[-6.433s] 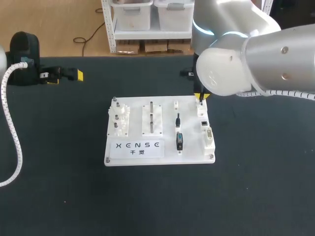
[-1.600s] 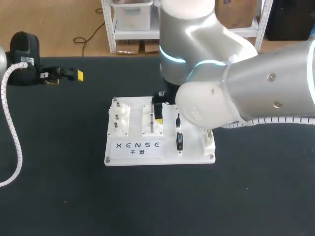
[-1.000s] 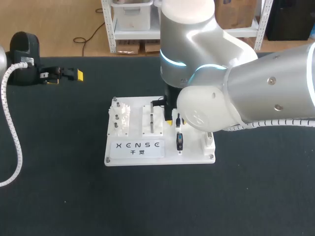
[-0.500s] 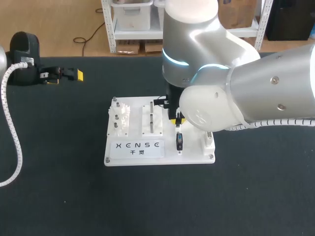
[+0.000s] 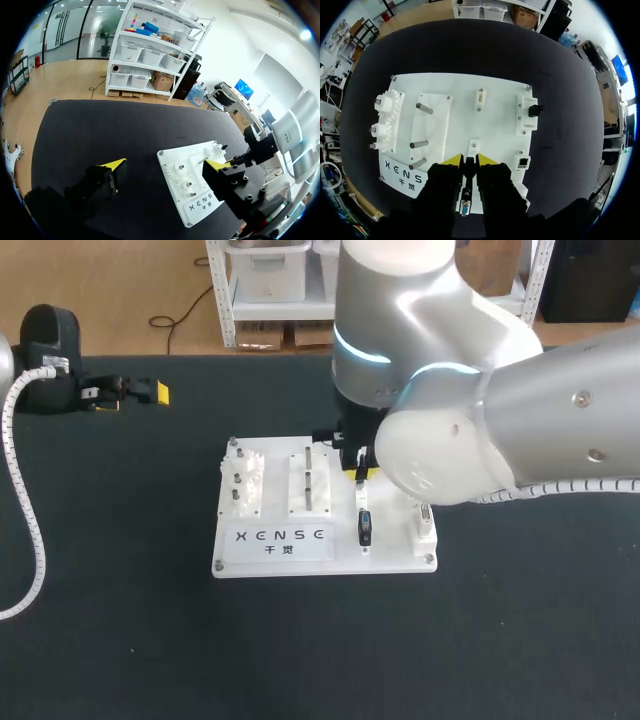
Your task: Insert the USB connector, Ethernet cable, and multi-pin plug into their matching sockets one by one.
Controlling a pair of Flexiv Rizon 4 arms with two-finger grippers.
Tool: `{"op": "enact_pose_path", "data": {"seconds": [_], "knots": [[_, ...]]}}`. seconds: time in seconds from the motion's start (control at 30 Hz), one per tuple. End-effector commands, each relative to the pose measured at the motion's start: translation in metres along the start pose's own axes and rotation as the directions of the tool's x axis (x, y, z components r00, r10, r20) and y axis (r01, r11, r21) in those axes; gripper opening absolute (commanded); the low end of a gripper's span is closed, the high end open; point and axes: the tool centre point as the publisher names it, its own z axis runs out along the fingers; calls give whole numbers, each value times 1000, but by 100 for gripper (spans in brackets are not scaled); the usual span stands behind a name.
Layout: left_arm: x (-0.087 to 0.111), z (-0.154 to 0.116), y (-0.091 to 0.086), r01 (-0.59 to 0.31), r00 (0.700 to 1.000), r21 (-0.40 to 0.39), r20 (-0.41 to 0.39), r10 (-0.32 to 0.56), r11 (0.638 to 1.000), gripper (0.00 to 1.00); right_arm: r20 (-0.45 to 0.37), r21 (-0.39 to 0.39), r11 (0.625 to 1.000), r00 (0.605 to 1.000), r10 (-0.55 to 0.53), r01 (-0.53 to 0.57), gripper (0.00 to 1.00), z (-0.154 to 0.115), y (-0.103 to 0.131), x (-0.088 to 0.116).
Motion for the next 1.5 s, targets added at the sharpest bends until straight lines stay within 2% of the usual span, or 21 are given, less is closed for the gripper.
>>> {"op": "enact_pose_path", "data": {"seconds": [0.03,0.6,0.83,1.2,1.5], "knots": [[0,0,0,0,1000,0,0,0,1000,100,27,8,1000,1000,9,-9,0,-10,-11,5],[0,0,0,0,1000,0,0,0,1000,100,46,64,988,989,138,-141,0,-17,-69,15],[0,0,0,0,1000,0,0,0,1000,100,48,66,985,986,157,-160,0,-15,-75,18],[0,0,0,0,1000,0,0,0,1000,100,32,80,981,984,176,-178,0,-3,-84,10],[0,0,0,0,1000,0,0,0,1000,100,13,80,981,984,178,-178,0,6,-83,9]]}}
